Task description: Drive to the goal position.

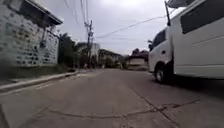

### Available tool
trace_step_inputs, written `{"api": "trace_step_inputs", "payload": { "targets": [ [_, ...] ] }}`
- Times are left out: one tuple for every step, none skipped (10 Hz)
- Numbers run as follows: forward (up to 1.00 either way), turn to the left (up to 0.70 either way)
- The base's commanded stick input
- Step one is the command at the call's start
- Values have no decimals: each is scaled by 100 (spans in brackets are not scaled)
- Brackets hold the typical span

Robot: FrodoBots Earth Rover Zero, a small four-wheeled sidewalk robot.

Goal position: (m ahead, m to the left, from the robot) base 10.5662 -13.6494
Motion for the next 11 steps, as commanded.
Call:
{"api": "trace_step_inputs", "payload": {
  "targets": [
    [70,-22],
    [70,-35],
    [70,-17],
    [70,0],
    [70,0],
    [70,0],
    [70,0],
    [70,0],
    [70,0],
    [70,0],
    [70,0]
  ]
}}
